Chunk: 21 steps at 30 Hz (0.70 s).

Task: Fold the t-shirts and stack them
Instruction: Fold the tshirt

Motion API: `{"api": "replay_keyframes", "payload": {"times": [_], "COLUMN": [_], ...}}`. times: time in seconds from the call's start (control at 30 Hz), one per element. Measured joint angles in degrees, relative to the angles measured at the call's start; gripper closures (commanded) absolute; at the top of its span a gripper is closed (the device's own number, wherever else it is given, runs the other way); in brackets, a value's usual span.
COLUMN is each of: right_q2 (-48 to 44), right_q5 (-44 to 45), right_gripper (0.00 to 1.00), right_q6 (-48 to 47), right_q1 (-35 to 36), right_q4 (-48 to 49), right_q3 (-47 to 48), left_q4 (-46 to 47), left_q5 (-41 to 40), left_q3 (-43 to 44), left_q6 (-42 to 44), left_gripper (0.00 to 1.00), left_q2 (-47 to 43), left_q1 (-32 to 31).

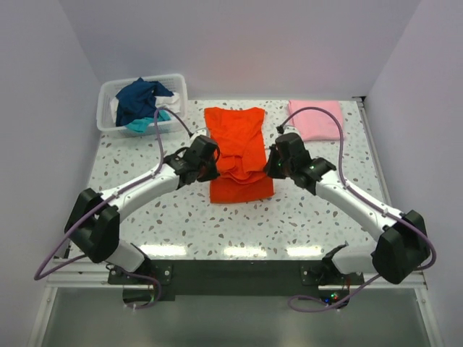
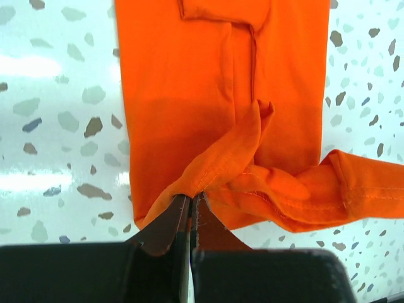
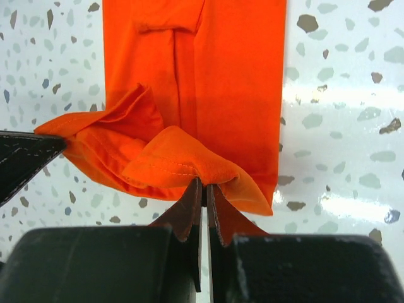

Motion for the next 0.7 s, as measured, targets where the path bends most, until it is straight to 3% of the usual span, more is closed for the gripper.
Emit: {"api": "replay_keyframes", "payload": {"times": [0.7], "right_q2": [19.5], "right_q5": [-9.0], "right_gripper": [1.0], "right_q6": [-5.3], "right_q1": [-9.1], "right_q4": [4.9], "right_q3": [12.3], "left_q4": [2.2], "left_q5": [6.1], "left_q3": [12.7], "left_q6": [6.6], "left_gripper": [1.0], "left_q2": [15.2], "left_q1": [9.7]}}
